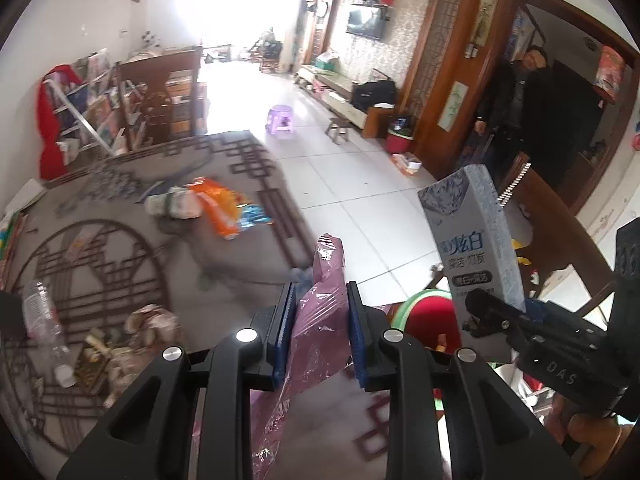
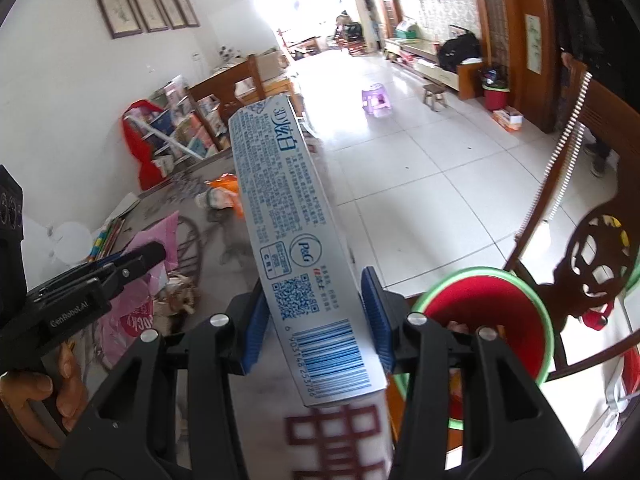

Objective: Collect trash
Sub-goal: 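Carry the pink wrapper and toothpaste box toward the red bucket with both tools, then open both tools over the red bucket to drop the wrapper and box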

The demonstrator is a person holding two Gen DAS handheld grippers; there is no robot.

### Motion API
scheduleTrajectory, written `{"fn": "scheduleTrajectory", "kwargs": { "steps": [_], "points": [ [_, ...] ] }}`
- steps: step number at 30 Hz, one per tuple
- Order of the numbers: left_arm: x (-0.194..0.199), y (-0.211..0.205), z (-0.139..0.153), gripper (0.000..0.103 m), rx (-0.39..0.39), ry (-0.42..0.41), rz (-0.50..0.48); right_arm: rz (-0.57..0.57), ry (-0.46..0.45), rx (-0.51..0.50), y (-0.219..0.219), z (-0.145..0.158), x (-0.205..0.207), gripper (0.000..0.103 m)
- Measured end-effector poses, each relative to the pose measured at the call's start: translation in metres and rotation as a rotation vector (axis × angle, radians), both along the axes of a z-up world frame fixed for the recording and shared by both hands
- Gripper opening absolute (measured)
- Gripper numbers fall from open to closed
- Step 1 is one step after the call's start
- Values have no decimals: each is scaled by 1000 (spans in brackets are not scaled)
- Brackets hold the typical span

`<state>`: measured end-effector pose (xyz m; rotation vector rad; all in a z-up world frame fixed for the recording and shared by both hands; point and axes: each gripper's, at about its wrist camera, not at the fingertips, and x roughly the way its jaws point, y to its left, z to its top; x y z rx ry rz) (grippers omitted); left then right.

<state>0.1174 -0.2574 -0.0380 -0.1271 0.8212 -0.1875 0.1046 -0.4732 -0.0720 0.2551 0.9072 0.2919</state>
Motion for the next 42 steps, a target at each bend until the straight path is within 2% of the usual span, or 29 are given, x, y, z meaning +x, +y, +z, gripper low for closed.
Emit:
{"fn": "scheduleTrajectory", "kwargs": {
  "steps": [16,28,30,31,33,34,36,42],
  "points": [
    [41,-110,-14,25,-93,27,-222,-221,89,-35,-101,-32,-7,44],
    [62,-181,-43,29,-147,96,-360,-340,177,-66,-151,-55,-15,44],
    [64,-187,-46,33,-153,96,-373,-352,187,-69,-155,-57,-16,43],
    [66,-190,-47,38,-155,96,-380,-355,192,-71,-154,-57,-16,44],
    [67,-192,-48,69,-150,85,-376,-361,206,-74,-155,-60,-15,47],
    [66,-190,-48,72,-152,70,-364,-370,216,-77,-155,-61,-16,60],
    [64,-184,-47,73,-158,63,-354,-400,209,-74,-157,-60,-18,69],
    [59,-148,-43,75,-148,55,-286,-391,190,-82,-146,-51,-17,69]
  ]
}}
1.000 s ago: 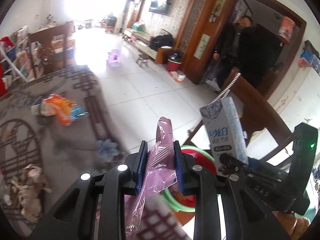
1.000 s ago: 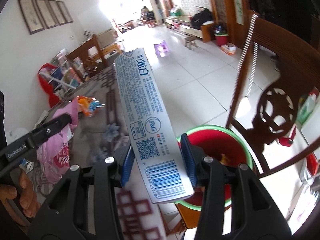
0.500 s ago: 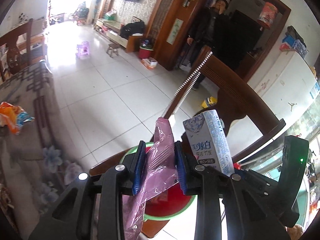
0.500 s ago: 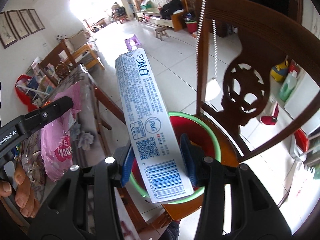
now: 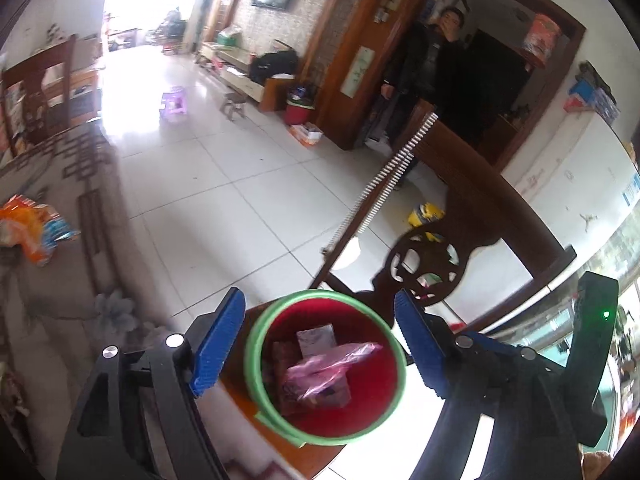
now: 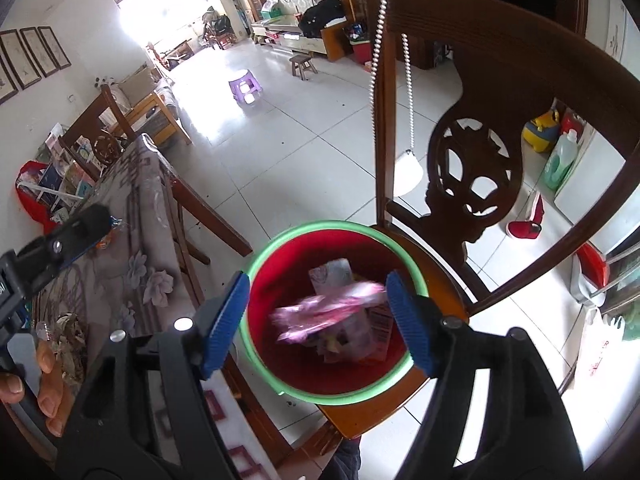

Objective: Collect trash
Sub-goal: 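Open both tools over the red bucket to drop the wrapper and box, then move both tools back over the table, then grasp the plastic bottle with the left tool while the right tool grasps crumpled newspaper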

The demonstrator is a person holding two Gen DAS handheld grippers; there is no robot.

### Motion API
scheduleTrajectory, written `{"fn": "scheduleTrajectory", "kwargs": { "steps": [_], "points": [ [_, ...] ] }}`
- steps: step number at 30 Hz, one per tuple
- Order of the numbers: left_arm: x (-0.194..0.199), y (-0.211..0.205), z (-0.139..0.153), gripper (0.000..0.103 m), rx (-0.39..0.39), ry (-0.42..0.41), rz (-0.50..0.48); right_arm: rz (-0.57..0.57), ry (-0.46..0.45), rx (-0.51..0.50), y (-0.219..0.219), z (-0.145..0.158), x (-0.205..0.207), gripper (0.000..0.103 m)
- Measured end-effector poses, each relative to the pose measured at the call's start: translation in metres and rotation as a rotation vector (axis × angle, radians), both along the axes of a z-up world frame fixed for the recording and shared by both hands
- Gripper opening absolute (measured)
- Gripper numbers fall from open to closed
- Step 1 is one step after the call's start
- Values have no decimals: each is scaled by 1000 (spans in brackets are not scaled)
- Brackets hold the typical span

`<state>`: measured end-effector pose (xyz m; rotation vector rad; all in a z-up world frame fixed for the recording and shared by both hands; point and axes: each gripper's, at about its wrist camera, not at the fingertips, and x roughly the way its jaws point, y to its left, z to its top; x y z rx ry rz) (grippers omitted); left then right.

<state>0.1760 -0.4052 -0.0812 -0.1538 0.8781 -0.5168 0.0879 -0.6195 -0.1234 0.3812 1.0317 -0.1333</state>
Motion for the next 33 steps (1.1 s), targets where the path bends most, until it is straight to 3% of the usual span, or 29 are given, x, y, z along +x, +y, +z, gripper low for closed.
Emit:
{"fn": "scheduleTrajectory", "kwargs": {
  "steps": [6,10,16,21,25,31,32,33],
  "points": [
    [-13,88,8,79,47,-45,198,65,-9,0,35,4,10,70],
    [-22,181,7,79,102,-42,424,127,-8,8,69,5,20,70],
    [-43,348,-12,79,221,32,817,241,-6,30,141,4,27,70],
    [-54,449,-40,79,264,128,992,333,-8,45,212,13,21,70],
    [-44,506,-70,79,220,220,1021,389,-6,54,263,22,9,70],
    [-25,532,-103,78,243,298,942,474,3,87,346,30,-12,71],
    [-22,535,-108,74,227,310,922,491,8,88,360,30,-16,71],
    [-22,539,-111,64,197,317,895,506,13,90,372,30,-19,72]
  ]
}}
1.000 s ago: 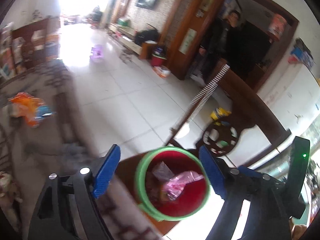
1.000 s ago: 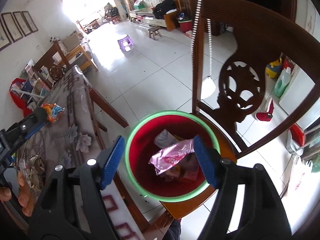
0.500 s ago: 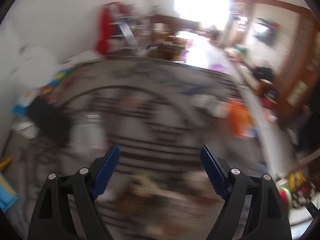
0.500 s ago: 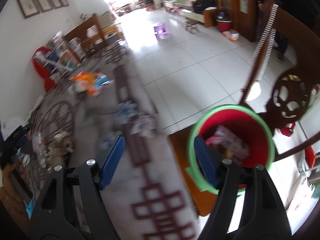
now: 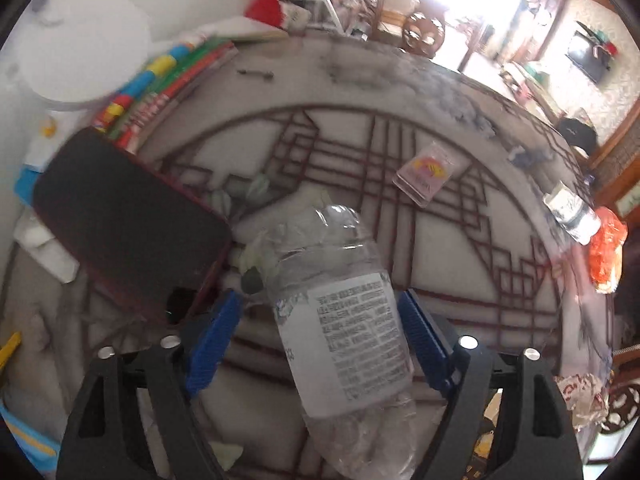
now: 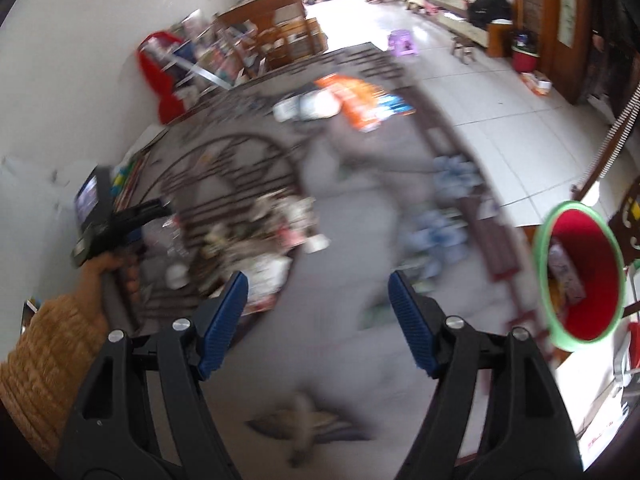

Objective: Collect trash
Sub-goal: 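Grasp the plastic bottle with the left tool while the right tool grasps crumpled newspaper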

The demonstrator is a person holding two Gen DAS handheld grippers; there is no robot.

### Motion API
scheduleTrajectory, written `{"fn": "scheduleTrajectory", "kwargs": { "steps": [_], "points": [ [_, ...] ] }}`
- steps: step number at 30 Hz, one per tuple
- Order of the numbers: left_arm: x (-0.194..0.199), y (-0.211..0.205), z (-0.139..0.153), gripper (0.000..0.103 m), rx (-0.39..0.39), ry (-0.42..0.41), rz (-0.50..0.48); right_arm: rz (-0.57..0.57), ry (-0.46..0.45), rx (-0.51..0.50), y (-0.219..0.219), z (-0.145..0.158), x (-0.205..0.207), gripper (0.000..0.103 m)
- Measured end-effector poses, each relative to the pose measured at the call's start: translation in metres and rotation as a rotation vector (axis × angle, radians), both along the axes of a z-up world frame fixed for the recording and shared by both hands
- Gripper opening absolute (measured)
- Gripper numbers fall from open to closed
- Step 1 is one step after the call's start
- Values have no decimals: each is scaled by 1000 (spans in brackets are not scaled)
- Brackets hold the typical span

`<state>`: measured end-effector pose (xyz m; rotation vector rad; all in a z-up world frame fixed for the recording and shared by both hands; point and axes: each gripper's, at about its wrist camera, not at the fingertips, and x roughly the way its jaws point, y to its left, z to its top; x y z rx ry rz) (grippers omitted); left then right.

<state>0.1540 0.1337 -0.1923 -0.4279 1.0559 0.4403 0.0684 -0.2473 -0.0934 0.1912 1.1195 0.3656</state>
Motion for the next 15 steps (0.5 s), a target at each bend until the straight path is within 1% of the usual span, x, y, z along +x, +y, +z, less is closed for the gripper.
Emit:
{"fn": "scheduleTrajectory", "kwargs": {
  "steps": [2,4,7,9,12,15],
  "points": [
    [-3,3,0,61,-29,-12,-22,34,9,4,25,0,-6,72],
    [-9,4,2,60,-61,-22,-55,65,19,7,48,0,-8,73],
    [-27,4,9,60,-70,-41,-93,101,55,24,78,-6,-2,74],
    [-49,3,17,60,-66,-56,-118,112,67,24,95,-12,3,74],
    [-83,-1,26,60,-63,-76,-168,75,57,-42,109,-24,18,74],
    [-107,-7,33,60,-24,-87,-214,29,114,-79,107,-47,32,75]
  ]
}}
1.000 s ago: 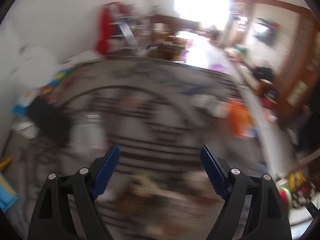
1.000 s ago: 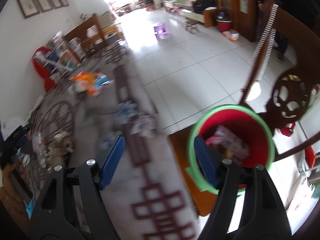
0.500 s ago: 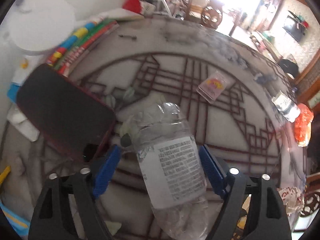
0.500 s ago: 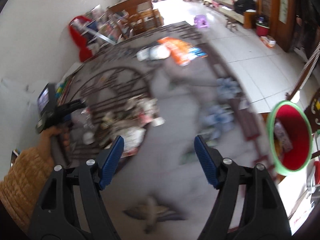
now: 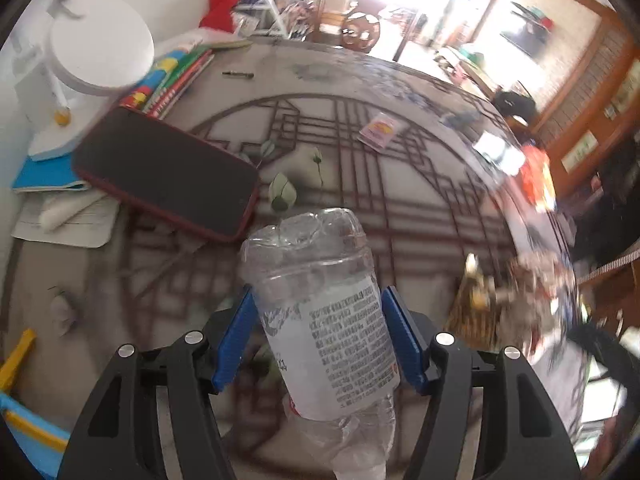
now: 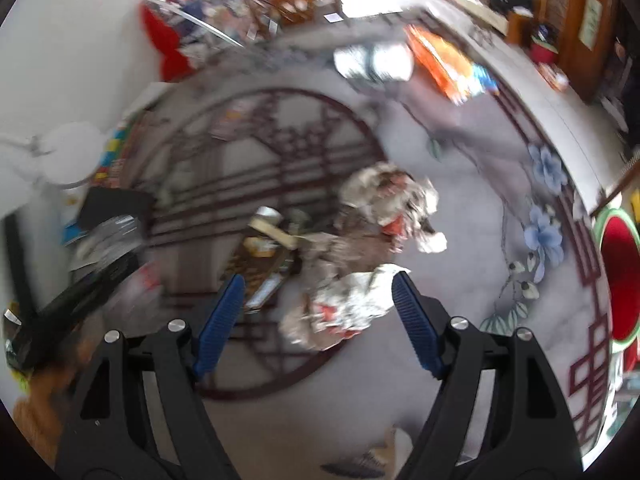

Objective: Collect trash
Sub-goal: 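Grasp the plastic bottle with the left tool while the right tool grasps crumpled newspaper, then carry the bottle and crumpled newspaper toward the red bucket with both tools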

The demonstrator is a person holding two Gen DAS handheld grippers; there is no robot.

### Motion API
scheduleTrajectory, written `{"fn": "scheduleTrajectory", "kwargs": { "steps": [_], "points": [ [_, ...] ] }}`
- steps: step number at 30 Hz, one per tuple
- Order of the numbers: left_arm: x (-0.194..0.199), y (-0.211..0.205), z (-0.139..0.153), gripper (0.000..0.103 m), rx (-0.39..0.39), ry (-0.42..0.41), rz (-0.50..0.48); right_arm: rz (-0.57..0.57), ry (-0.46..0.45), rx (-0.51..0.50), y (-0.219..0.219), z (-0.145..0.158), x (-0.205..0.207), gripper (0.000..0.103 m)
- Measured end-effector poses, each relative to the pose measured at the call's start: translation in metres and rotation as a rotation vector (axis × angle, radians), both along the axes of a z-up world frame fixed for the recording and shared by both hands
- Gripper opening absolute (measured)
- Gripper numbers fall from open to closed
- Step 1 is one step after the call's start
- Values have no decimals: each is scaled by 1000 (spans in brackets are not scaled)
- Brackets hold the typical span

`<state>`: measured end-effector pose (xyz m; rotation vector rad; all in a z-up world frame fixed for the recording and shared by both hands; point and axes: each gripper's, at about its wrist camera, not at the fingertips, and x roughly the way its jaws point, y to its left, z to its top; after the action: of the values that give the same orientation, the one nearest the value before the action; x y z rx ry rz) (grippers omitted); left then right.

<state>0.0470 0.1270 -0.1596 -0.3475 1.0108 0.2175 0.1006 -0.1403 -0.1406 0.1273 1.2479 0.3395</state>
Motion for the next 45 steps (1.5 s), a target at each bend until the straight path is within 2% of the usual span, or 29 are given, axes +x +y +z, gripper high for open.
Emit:
{"fn": "scheduleTrajectory", "kwargs": {
  "steps": [2,4,5,6,10,15,25,27,28,32,40,43,44,45],
  "points": [
    [-16,-1,5,60,14,-16,-3,-46,67,-10,-4,-23,11,75],
    [-24,1,9,60,12,-30,0,-74,97,12,-7,-34,16,73],
    [-27,0,11,60,18,-39,-4,-76,97,27,-8,-37,17,69],
    [-27,-1,13,60,32,-45,-12,-63,87,29,-6,-37,18,55],
    [-20,-2,14,60,30,-52,-34,-6,54,20,1,-30,16,49],
    [-15,-7,9,60,5,-36,-34,28,-23,23,3,-5,4,48],
    [-2,-24,-15,62,-40,35,-46,62,-99,4,-1,20,-23,49],
    [-2,-25,-19,76,-55,46,-34,62,-122,2,-4,29,-27,49],
    [-2,-25,-20,78,-65,49,-20,58,-140,5,-7,35,-30,49],
    [-3,-27,-20,70,-71,41,-10,48,-185,15,-15,49,-38,49],
    [-4,-31,-20,71,-79,47,18,47,-180,26,-24,48,-49,49],
    [-6,-33,-23,77,-74,59,32,47,-180,28,-28,49,-53,49],
    [-7,-35,-26,73,-75,67,32,47,-180,28,-28,49,-53,49],
    [-7,-36,-27,57,-74,73,30,46,-180,30,-29,49,-53,49]
  ]
}}
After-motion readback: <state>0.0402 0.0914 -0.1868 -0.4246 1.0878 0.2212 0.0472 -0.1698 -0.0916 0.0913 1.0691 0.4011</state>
